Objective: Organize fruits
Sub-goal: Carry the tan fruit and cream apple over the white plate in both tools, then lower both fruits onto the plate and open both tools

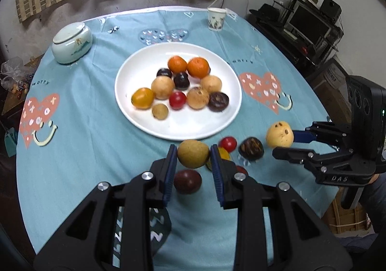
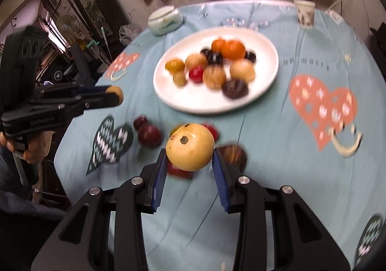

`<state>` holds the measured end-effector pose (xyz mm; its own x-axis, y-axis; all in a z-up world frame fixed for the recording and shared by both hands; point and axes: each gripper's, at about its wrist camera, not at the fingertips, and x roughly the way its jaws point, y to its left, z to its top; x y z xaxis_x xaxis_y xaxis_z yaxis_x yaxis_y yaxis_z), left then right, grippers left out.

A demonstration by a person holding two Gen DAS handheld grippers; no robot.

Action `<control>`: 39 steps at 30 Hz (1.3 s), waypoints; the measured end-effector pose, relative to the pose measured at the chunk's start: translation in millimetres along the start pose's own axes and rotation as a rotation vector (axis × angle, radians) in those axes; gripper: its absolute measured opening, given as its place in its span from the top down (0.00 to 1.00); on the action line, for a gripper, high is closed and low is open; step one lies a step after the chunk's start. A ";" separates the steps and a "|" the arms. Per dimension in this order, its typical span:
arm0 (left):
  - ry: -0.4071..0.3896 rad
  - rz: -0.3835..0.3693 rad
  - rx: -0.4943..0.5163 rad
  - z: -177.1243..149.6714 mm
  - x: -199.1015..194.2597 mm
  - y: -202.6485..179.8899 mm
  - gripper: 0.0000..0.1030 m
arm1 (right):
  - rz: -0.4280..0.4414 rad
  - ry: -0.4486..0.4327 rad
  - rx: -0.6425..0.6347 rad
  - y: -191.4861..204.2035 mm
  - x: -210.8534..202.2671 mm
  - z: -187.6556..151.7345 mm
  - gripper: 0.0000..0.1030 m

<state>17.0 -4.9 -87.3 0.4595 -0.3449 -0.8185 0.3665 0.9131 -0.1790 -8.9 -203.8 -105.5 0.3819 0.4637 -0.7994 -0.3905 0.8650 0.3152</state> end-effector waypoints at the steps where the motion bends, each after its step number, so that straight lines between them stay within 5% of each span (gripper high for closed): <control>1: -0.007 -0.002 -0.005 4.0 0.1 3.2 0.73 | 0.000 -0.013 -0.005 -1.7 -0.1 9.0 0.63; 19: -0.015 0.023 -0.041 94.2 63.4 32.4 0.72 | -0.014 -0.067 -0.056 -33.9 48.8 121.6 0.63; 39: 0.023 0.060 -0.048 112.6 100.2 38.2 0.72 | -0.010 -0.058 -0.097 -34.2 80.4 158.1 0.63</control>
<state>168.1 -29.1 -114.7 0.4605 -0.2844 -0.8409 0.2995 0.9415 -0.1545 167.6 -165.7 -99.6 0.4328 0.4679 -0.7706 -0.4646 0.8483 0.2542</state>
